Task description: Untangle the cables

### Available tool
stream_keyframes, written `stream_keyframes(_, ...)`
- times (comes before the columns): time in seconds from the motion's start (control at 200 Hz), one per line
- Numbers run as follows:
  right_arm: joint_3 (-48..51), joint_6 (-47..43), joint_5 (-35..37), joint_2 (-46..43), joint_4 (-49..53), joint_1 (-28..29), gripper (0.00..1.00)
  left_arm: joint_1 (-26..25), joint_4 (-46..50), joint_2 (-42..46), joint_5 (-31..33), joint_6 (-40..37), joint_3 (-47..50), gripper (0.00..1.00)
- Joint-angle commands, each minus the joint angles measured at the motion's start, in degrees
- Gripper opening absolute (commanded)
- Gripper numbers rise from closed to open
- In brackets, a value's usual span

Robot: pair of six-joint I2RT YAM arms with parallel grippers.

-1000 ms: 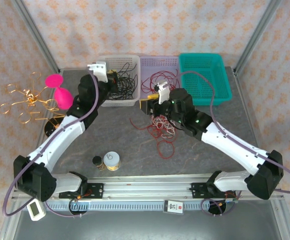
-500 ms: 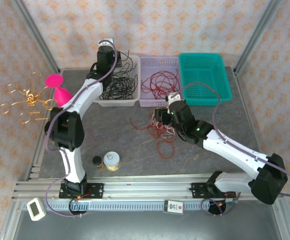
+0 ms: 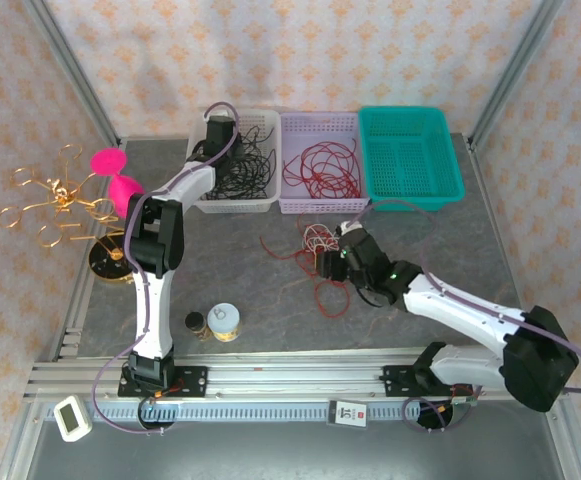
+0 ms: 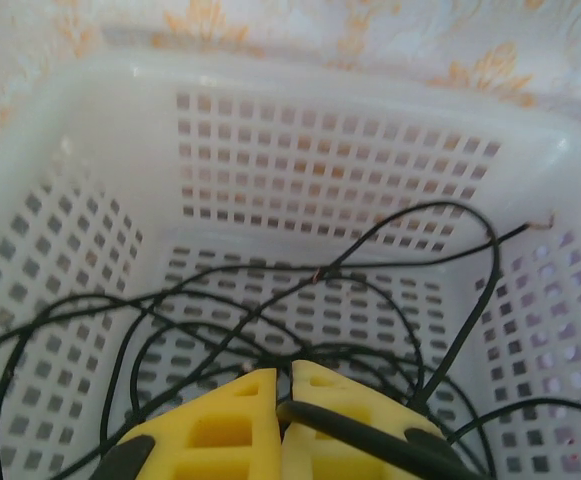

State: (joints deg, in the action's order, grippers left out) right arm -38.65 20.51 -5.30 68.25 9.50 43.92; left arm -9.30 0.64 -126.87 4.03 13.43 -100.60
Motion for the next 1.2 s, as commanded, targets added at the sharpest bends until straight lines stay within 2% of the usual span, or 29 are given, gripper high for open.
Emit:
stream_keyframes(0.0, 1.9, 2.4, -2.4, 1.9, -5.4, 1.2, 0.53, 1.0, -0.8, 1.1, -1.0, 1.1, 1.4, 0.10)
stream_keyframes(0.055, 2.3, 2.1, -1.6, 2.7, -6.4, 1.5, 0.54, 1.2, -0.4, 1.1, -0.8, 1.0, 1.3, 0.16)
stream_keyframes(0.145, 1.9, 1.5, -1.6, 4.3, -6.8, 1.6, 0.54, 1.2, 1.4, 0.9, -1.2, 0.4, 0.1, 0.40)
stream_keyframes(0.195, 1.6, 1.2, -1.5, 5.0, -6.6, 1.9, 0.54, 1.2, 2.4, 1.3, -1.6, 0.2, -0.2, 0.45)
stream_keyframes(0.405, 0.8, -1.8, -0.5, 7.3, -5.7, 3.3, 0.53, 1.2, 0.7, 9.7, -0.4, -1.9, 6.0, 0.45)
stream_keyframes(0.521, -0.2, -2.5, -0.2, 10.0, -5.5, 4.0, 0.52, 1.2, 0.3, 16.3, -1.0, -2.9, 11.8, 0.49)
stream_keyframes(0.641, -0.9, -2.6, -1.3, 13.0, -7.2, 4.8, 0.49, 1.1, -1.9, 24.8, -2.2, -3.1, 21.1, 0.54)
stream_keyframes(0.841, -1.1, -1.8, 1.2, 17.1, -9.5, 5.0, 0.41, -0.3, -5.0, 39.7, -5.6, -2.1, 38.0, 0.56)
stream_keyframes(0.951, -1.0, -1.8, -0.2, 18.6, -10.7, 5.0, 0.38, -1.3, -5.7, 46.1, -7.7, -1.3, 45.4, 0.56)
stream_keyframes(1.021, -0.4, -1.8, -1.2, 19.9, -12.3, 5.0, 0.33, -1.9, -6.0, 49.4, -8.9, -0.5, 48.7, 0.56)
stream_keyframes(1.196, -0.1, -1.4, -3.6, 20.4, -13.1, 5.0, 0.13, -2.9, -5.2, 55.8, -12.0, 1.3, 54.7, 0.56)
